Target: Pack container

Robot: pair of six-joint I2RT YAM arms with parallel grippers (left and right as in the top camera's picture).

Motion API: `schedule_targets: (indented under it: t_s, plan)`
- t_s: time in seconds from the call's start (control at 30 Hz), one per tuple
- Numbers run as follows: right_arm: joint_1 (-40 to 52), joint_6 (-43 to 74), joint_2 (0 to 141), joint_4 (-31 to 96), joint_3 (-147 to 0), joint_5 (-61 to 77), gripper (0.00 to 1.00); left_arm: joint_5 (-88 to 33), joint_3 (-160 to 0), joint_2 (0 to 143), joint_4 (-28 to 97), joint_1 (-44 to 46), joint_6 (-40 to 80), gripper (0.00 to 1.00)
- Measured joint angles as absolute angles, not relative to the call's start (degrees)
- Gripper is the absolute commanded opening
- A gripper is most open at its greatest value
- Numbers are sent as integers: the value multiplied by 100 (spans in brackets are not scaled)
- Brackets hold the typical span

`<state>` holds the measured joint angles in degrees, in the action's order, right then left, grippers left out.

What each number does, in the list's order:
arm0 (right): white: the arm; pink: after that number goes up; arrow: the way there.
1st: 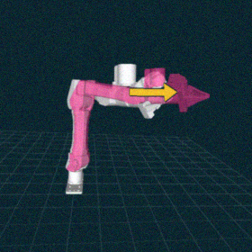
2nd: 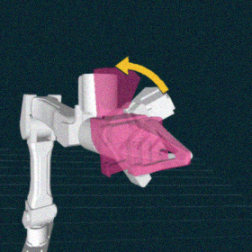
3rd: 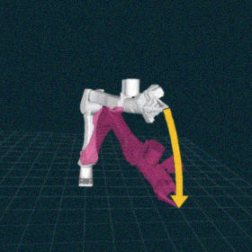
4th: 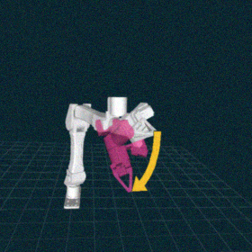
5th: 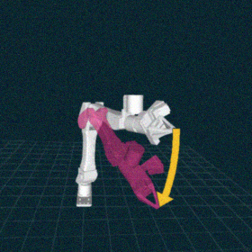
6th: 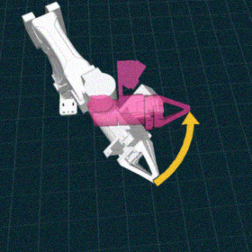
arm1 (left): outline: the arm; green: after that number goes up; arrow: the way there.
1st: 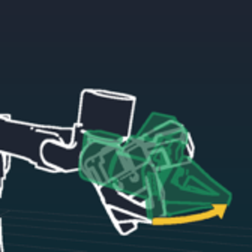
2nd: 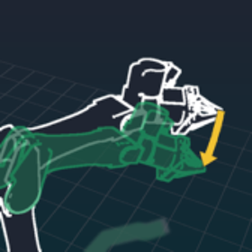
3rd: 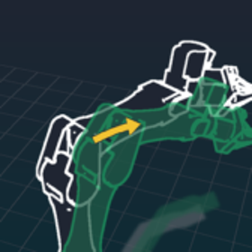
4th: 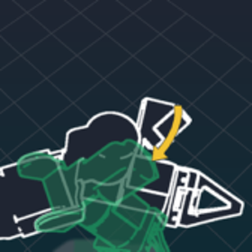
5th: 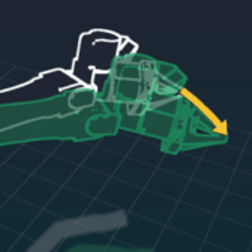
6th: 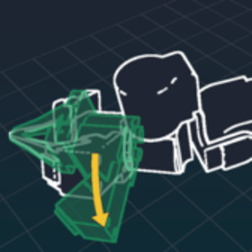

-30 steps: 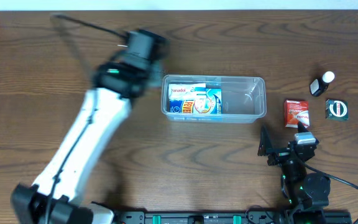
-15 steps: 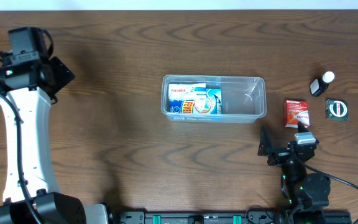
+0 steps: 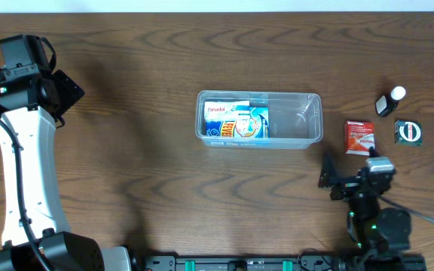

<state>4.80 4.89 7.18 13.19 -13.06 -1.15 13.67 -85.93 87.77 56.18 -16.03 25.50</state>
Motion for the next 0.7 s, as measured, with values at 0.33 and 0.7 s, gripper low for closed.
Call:
schedule_targets:
  t_s: [0.33,0.7]
  plan:
    - [314,517,4353,3774,-5151,-805,99,1365,-8593,8777,5623,-1603,2550,98]
    - [-139,108,8018,4779,-6560,-875,99,1365,-8593,8777,5621,-1603,2552,98]
